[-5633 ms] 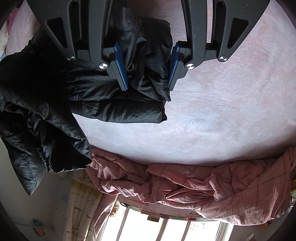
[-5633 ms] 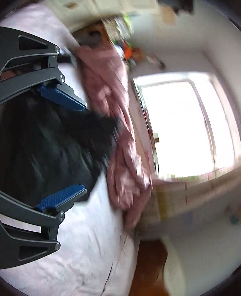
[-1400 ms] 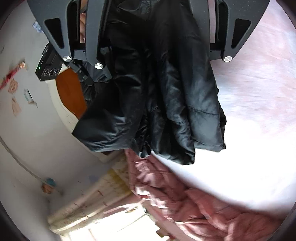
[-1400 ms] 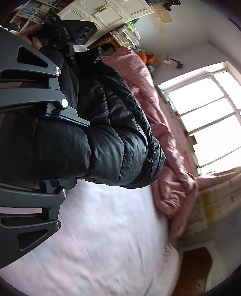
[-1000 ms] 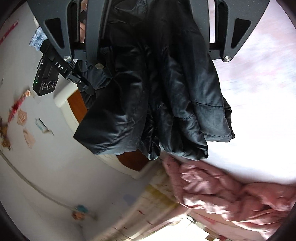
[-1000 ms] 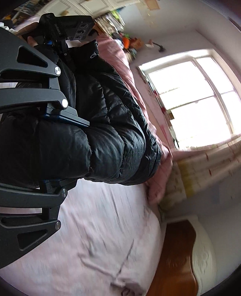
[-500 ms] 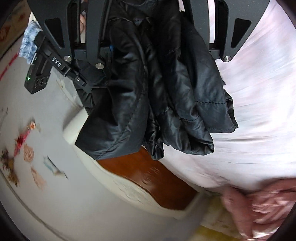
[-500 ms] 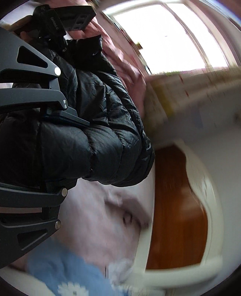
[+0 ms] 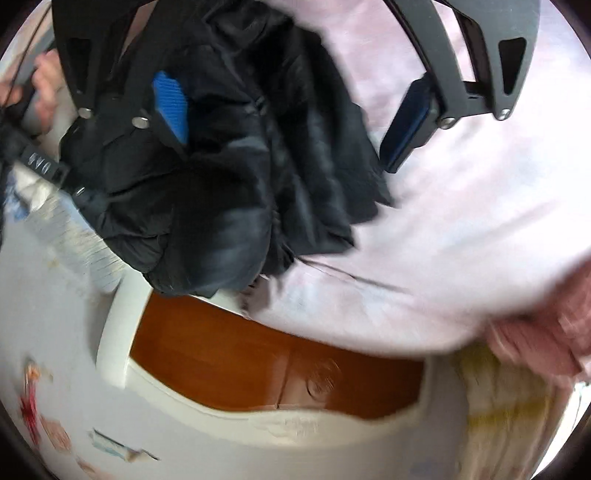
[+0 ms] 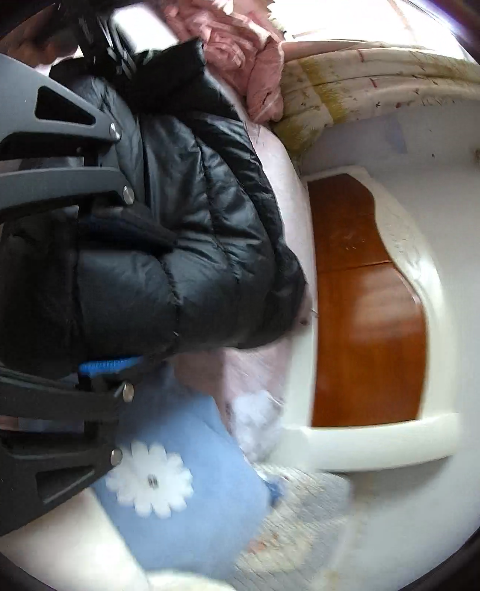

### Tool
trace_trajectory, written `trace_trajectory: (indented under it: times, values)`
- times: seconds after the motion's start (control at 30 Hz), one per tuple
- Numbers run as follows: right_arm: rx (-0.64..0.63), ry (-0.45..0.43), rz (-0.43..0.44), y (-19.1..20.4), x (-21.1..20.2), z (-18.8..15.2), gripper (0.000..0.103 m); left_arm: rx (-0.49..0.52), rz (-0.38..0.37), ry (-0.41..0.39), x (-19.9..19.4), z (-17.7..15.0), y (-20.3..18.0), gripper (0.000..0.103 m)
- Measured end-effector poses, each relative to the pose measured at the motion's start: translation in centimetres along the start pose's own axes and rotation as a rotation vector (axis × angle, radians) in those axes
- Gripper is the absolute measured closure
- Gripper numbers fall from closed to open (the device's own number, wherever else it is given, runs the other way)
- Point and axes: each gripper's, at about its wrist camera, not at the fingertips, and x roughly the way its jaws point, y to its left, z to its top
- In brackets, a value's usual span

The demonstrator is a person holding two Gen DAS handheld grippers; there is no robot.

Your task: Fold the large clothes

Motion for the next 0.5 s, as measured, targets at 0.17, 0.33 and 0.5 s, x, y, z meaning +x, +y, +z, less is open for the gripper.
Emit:
trace_trajectory:
  times: [0.17,0.33,0.5]
  values:
    - [0.028,-0.048,0.054,1.7,-4.1,-0.8,0.035,0.032,0.161,-0.159,-8.6,-1.0,-0.1,0.008]
    - [-0.022,-0.099,0.235,6.4,-9.8,-2.8,0.028,0.085,0.312,-0.302,-17.7,-3.1,1.1,0.000]
    - [-0.123,-0.167,0.366,13.3,-15.5,-6.1,0.022,0.081,0.544,-0.366,-24.2,-7.0,3.0,0.000]
